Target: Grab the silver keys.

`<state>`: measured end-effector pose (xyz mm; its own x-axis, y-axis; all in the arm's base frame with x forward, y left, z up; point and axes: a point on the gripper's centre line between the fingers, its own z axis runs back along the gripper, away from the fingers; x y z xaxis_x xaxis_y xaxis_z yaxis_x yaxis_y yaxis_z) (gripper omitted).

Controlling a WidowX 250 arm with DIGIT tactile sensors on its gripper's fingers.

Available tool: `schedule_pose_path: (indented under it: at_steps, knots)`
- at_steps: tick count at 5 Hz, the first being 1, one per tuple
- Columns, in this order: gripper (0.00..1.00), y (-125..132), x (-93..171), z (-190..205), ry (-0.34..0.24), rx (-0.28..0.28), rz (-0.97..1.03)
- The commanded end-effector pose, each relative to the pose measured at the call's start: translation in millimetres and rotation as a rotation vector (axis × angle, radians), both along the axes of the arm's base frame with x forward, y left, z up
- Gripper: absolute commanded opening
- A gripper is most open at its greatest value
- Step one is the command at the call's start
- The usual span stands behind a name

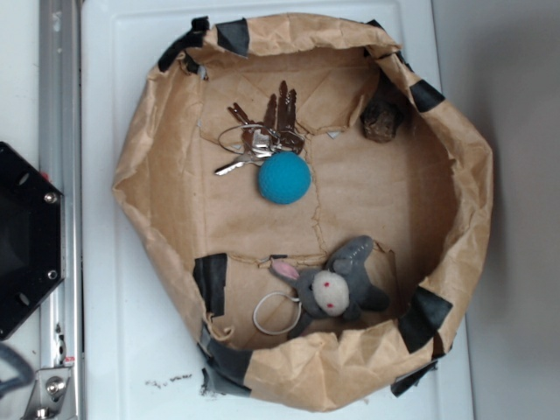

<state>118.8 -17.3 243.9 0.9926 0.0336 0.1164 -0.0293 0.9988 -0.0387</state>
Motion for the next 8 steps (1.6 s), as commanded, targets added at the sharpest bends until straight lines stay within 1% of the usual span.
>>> schedule_pose_path:
  at_steps: [1,2,3,4,5,6,7,8]
  knots:
    - [1.0,0.0,0.0,0.0,0.0,0.0,0.0]
    - [1.0,7.7,50.0,-11.4,-0.05,0.005,0.015]
    - [1.0,9.8,99.7,-25.4,-0.07,-0.025,-0.061]
    - [1.0,12.4,132.4,-46.6,-0.094,0.014,-0.119]
    - [1.0,19.9,139.1,-77.4,-0.092,-0.042,-0.292]
    - [1.0,39.7,120.2,-95.2,-0.132,-0.088,-0.354]
    - [1.0,52.1,112.2,-100.5,-0.114,-0.069,-0.329]
    - [1.0,56.5,116.4,-114.2,-0.06,-0.029,-0.281]
